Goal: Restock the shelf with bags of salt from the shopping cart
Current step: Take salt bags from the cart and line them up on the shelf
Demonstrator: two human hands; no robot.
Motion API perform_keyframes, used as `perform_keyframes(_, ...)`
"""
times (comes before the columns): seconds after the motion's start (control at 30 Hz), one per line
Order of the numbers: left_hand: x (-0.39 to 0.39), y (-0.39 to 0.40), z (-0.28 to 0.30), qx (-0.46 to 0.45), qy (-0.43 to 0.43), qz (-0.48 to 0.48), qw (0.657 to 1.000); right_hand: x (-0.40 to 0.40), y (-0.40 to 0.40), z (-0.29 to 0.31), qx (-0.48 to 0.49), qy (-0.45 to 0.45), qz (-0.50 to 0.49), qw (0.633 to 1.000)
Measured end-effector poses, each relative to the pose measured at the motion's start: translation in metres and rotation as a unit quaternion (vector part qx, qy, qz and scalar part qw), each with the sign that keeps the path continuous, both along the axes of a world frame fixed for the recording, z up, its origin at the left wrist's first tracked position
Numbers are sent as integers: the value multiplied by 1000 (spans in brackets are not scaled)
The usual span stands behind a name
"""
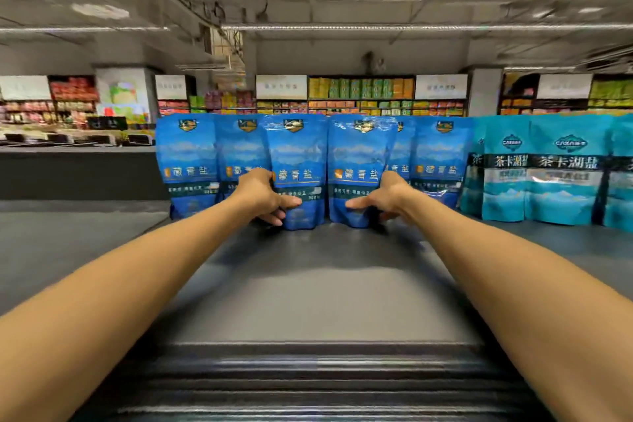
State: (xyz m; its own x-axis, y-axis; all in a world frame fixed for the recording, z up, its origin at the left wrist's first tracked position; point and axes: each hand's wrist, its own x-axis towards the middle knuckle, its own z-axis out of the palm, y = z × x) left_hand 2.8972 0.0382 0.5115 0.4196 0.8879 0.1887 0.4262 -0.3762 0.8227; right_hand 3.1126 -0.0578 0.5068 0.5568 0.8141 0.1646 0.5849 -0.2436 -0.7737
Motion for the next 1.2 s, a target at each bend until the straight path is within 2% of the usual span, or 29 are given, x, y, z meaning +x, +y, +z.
perform_keyframes(0.17,15,7,7,-45,31,16,998,2,11,2,-6,-82,-47,995)
perform_keyframes(0.33,14,3,8,48,133,41,989,6,20,-4,-3,-86,-49,995)
perform_keyframes(0.53,13,-3,2,125,200,42,971,0,11,-5,-30,-123,-51,991)
perform_keyframes(0.73,2,-19,7,189,239,37,952,-8,-21,6,-72,-116,-8,991)
perform_keyframes(0.8,-2,-31,11,219,215,40,951,-10,-41,9,-78,-111,2,991)
perform_keyframes(0.87,-3,-53,15,245,159,40,956,-10,-69,12,-39,-95,6,995)
perform_keyframes(0.93,0,-86,20,258,75,26,963,-12,-104,16,52,-37,26,998)
perform_keyframes(1.0,5,-128,25,241,-14,-10,970,-16,-151,18,160,32,64,984)
perform_keyframes(1.1,17,-199,21,175,-151,-101,968,-17,-236,12,264,-21,97,959)
perform_keyframes(1.2,40,-277,3,107,-239,-233,936,-11,-333,-15,336,-67,71,937)
